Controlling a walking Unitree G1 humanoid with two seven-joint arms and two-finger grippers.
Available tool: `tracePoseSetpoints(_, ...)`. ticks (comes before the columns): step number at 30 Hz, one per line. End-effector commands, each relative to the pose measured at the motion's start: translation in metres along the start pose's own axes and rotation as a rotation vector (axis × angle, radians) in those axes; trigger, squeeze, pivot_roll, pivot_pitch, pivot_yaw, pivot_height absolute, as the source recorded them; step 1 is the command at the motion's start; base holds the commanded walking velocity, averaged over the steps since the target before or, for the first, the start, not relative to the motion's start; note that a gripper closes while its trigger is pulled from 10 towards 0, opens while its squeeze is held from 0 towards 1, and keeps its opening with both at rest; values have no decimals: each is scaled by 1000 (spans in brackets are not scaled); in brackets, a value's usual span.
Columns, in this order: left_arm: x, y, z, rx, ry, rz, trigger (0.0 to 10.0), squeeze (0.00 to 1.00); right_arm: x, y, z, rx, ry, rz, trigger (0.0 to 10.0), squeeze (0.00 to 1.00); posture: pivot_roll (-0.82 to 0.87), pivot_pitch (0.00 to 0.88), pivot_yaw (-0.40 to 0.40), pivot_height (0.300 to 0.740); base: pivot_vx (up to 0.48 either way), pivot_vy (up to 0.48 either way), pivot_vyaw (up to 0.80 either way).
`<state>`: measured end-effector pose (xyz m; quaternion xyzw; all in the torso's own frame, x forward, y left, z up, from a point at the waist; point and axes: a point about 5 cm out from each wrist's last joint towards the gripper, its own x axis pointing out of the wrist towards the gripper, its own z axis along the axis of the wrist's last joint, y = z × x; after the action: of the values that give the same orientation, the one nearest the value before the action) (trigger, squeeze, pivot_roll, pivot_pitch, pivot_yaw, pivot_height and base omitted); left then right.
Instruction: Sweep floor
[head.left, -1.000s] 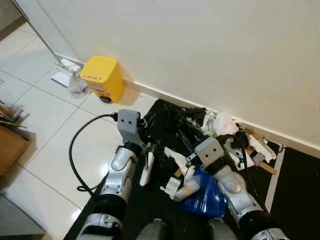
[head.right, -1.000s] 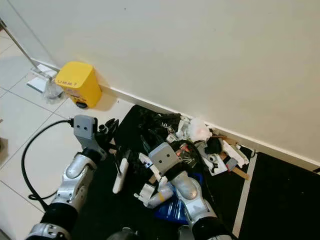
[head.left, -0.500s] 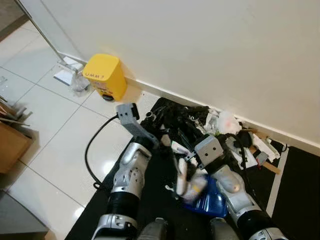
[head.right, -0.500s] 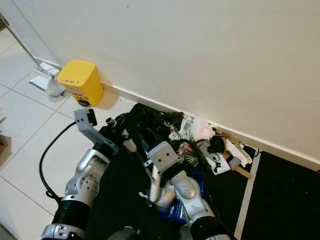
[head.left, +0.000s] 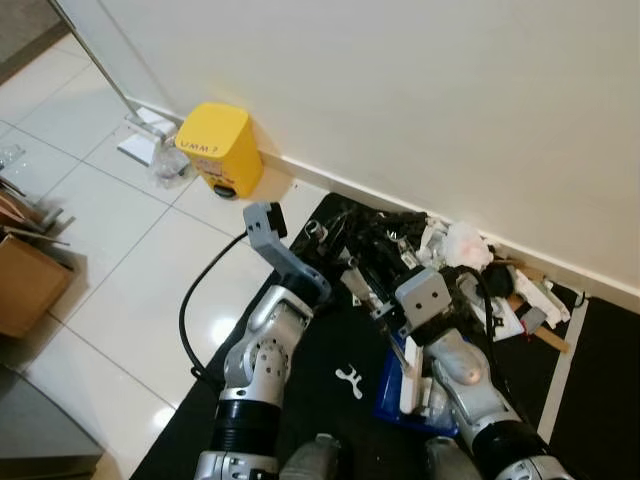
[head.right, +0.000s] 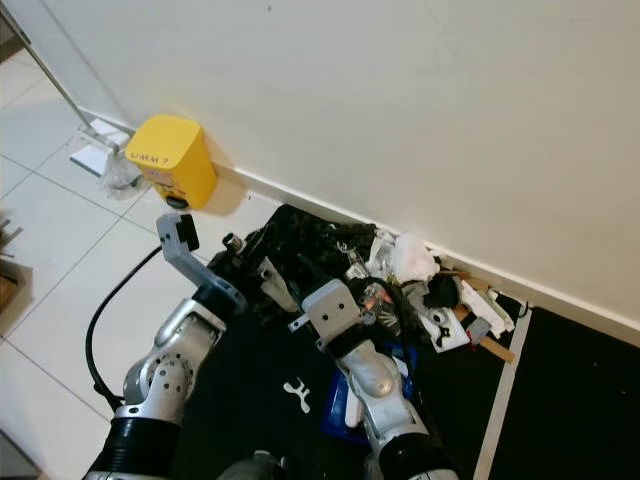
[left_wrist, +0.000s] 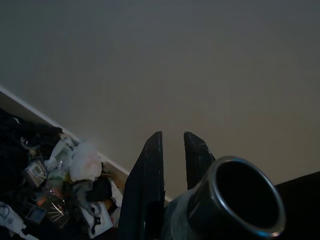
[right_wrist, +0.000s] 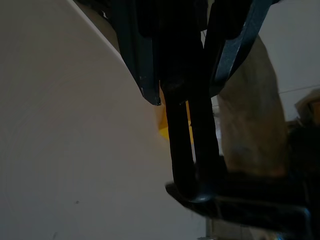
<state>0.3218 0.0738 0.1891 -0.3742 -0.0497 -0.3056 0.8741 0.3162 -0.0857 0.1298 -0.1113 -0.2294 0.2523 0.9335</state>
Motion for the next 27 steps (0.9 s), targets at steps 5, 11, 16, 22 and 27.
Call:
tracePoseSetpoints(5, -18, -10, 55, 114, -7, -99, 10000, 0, 1, -25, 11, 111, -66, -180, 10000, 0, 106, 345, 149, 740, 0, 0, 0)
tracePoseSetpoints(11, -32, -15, 109, 296, 8, -48, 10000, 0, -4, -57, 27, 101, -139, -292, 10000, 0, 130, 335, 170, 740, 0, 0, 0)
tracePoseSetpoints(16, -39, -28, 136, 327, -4, -56, 10000, 0, -6, -67, 38, 81, -183, -319, 10000, 0, 147, 304, 188, 740, 0, 0, 0)
tracePoseSetpoints(22, -29, -47, 184, 322, -122, -38, 10000, 0, -3, -71, 52, 60, -234, -306, 10000, 0, 153, 269, 189, 740, 0, 0, 0)
tracePoseSetpoints(27, -21, -62, 234, 334, -230, 12, 10000, 0, 0, -72, 51, 64, -216, -298, 10000, 0, 158, 245, 182, 740, 0, 0, 0)
